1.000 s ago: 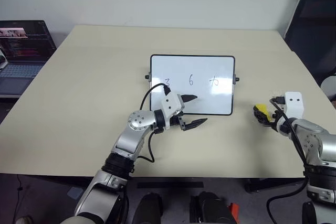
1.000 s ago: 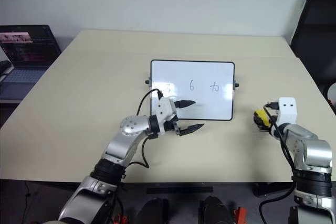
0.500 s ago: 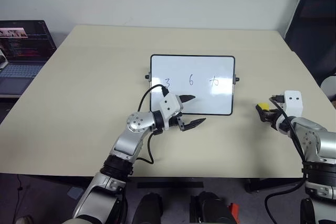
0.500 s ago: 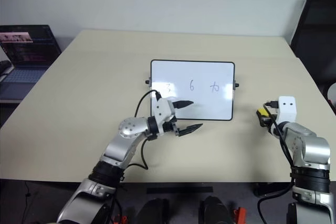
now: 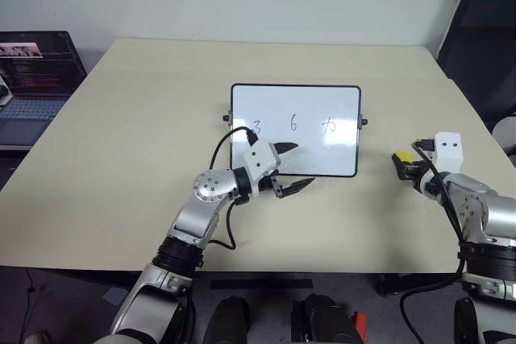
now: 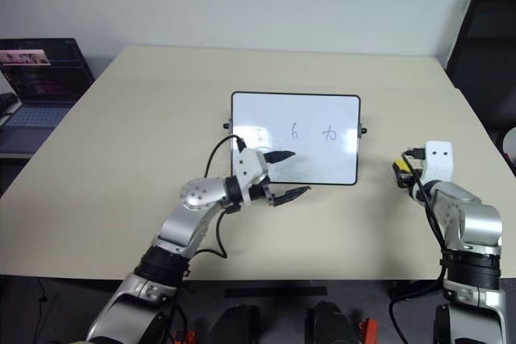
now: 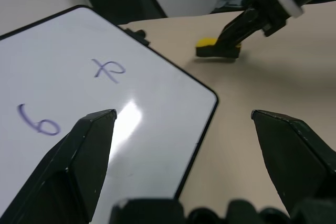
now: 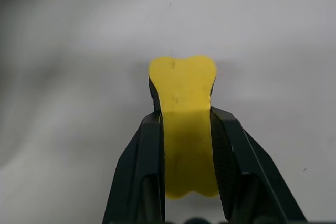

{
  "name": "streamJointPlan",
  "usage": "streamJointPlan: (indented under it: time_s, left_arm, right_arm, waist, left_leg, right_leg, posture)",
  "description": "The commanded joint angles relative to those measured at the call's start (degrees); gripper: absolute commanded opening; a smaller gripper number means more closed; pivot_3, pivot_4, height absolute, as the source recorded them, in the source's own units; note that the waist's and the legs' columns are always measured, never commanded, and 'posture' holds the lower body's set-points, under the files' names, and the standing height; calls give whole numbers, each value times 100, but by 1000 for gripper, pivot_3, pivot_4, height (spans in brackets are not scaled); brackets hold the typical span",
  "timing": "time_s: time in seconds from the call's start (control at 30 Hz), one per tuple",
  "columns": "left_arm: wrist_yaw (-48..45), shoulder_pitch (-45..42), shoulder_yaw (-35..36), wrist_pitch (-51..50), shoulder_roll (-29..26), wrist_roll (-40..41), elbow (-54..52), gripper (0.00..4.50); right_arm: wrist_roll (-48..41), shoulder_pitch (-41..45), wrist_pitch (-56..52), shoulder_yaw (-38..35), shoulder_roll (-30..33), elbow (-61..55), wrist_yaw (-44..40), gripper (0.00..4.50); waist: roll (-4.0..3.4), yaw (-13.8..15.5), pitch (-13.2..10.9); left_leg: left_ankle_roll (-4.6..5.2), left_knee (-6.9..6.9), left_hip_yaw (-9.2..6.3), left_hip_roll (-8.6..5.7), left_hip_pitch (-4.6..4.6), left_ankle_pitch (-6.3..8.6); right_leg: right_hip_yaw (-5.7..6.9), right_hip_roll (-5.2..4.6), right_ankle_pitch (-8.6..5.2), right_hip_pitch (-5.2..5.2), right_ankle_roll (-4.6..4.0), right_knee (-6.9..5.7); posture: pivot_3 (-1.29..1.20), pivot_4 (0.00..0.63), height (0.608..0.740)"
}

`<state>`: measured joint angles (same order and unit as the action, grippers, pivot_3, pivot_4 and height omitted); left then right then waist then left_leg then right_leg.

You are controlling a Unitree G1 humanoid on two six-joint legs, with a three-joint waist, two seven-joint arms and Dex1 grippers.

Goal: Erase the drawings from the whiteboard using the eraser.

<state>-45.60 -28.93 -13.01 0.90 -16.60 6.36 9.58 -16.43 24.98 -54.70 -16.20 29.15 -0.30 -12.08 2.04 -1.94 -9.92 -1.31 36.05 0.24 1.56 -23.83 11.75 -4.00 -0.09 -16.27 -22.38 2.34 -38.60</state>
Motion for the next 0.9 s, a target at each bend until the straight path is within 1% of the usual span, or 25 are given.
streamJointPlan:
  time_s: [0.03, 0.2, 0.3, 0.4, 0.53, 0.63, 0.9]
  left_arm:
    - [455, -38, 204, -110, 15, -153, -211, 4500]
    - [1213, 52, 337, -292, 195, -381, -287, 4500]
    - [1391, 146, 224, -268, 241, -556, -285, 4500]
    - [1461, 192, 181, -262, 307, -594, -307, 4500]
    - [1492, 262, 157, -249, 337, -641, -375, 4500]
    - [1535, 225, 192, -230, 342, -662, -343, 4500]
    - [1526, 171, 179, -207, 345, -698, -325, 4500]
  right_arm:
    - [234, 283, 485, 116, 56, -473, 165, 869]
    - [528, 517, 1199, 290, -92, -567, 393, 869]
    - [675, 688, 1629, 389, -210, -427, 480, 869]
    - [752, 838, 1943, 489, -334, -279, 469, 869]
    - [770, 978, 2336, 697, -567, -238, 386, 869]
    - [607, 954, 2443, 849, -770, -281, 103, 869]
    - [735, 985, 2755, 1189, -1008, -80, -153, 869]
  waist:
    - [-1, -3, -1]
    - [-1, 8, -1]
    - [-1, 6, -1]
    - [-1, 9, -1]
    - [-1, 0, -1]
    - [-1, 1, -1]
    - [-1, 9, -1]
  left_leg:
    - [0, 0, -1, 0, 0, 0]
    - [0, 0, -7, 0, -2, 0]
    - [0, -1, -7, 0, -2, 0]
    - [0, -1, -5, 0, -3, 0]
    - [0, -1, -4, 0, -2, 0]
    - [0, -2, -4, 1, -2, 0]
    - [0, -1, -5, 0, -3, 0]
  right_leg:
    - [-1, 0, -1, -1, 1, 0]
    - [0, -1, -1, -3, 2, -1]
    - [-1, -1, 0, -3, 0, -1]
    - [1, -1, 11, -3, -19, -1]
    - [1, -1, 12, -3, -20, -2]
    - [3, -1, 12, -3, -21, -2]
    - [5, -2, 13, -3, -21, -2]
  posture:
    - [0, 150, 740]
    - [0, 150, 740]
    - [0, 150, 740]
    - [0, 150, 740]
    - [0, 150, 740]
    - [0, 150, 740]
    - [0, 150, 740]
